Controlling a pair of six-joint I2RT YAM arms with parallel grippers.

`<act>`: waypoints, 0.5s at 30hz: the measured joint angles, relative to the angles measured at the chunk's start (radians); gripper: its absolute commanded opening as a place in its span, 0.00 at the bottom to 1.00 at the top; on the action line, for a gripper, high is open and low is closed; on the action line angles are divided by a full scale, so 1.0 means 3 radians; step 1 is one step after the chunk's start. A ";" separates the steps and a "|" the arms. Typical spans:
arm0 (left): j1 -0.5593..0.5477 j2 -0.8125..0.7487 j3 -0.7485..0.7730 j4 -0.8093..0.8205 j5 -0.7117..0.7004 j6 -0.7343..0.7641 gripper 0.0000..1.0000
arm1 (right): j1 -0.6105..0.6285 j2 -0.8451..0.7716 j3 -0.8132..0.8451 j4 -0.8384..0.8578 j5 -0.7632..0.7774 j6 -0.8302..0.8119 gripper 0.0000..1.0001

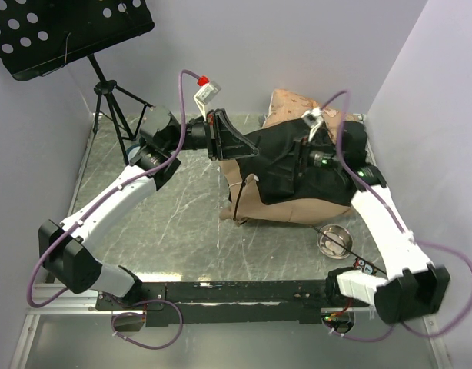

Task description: Set up the pet tent

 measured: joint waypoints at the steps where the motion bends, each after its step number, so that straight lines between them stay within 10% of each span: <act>1: 0.0000 -0.0001 0.0000 -0.0009 0.0003 0.0001 0.01 | -0.0003 0.0114 0.0003 -0.0112 -0.0045 -0.0206 0.94; 15: 0.0000 -0.0013 0.0000 0.0022 0.0062 -0.0001 0.01 | 0.0165 0.1034 0.0057 -0.0739 -0.0549 -0.1807 0.96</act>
